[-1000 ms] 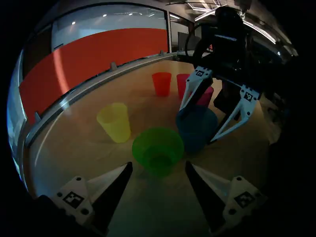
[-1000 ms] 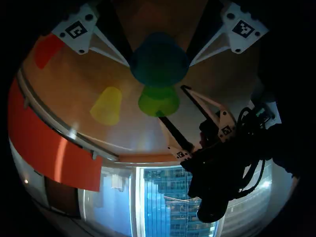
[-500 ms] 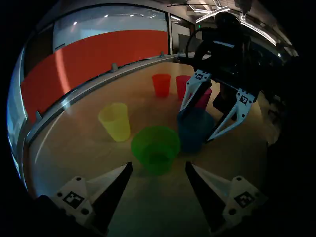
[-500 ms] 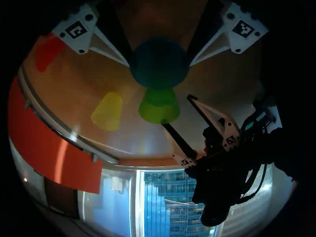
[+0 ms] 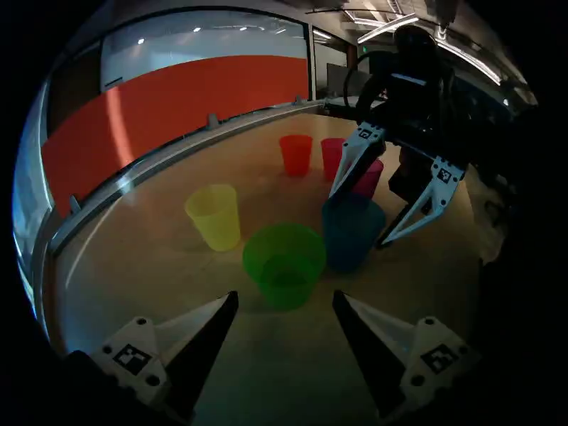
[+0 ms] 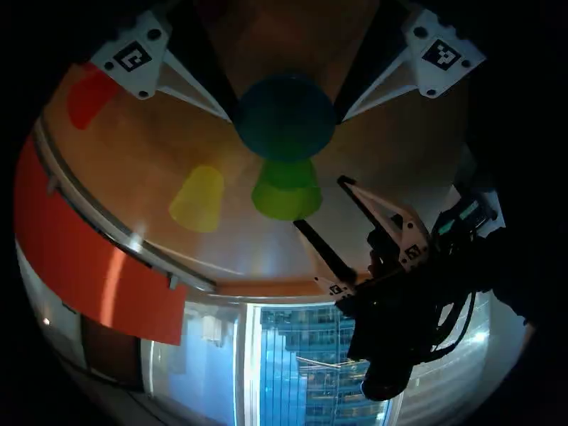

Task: Pour water

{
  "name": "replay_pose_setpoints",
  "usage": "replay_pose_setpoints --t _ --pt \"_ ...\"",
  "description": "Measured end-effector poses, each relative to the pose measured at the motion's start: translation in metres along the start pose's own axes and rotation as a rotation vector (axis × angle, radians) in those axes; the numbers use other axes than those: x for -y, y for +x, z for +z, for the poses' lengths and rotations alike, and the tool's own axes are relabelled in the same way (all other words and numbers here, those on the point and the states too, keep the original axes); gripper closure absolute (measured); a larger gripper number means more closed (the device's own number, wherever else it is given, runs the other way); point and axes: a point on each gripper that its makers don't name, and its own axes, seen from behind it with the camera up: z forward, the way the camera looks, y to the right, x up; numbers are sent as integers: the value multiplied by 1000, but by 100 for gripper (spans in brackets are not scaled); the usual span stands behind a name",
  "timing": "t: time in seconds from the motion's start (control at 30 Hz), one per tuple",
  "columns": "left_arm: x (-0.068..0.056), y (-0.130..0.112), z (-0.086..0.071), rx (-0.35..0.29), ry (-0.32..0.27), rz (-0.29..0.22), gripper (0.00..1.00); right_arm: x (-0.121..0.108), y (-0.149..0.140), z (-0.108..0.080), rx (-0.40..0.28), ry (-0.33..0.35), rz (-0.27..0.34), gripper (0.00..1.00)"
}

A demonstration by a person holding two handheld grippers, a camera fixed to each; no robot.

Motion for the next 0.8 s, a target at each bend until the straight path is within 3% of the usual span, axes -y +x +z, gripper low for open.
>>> replay_pose_setpoints --t 0.2,0.6,0.8 --pt "6 1 -11 -27 42 -29 1 0 0 -18 -6 -20 -1 0" --pt "17 19 -32 -130 129 -135 1 3 10 -58 -73 -85 19 1" --pt "20 33 -37 -176 165 -150 1 0 18 -72 -115 -119 37 1"
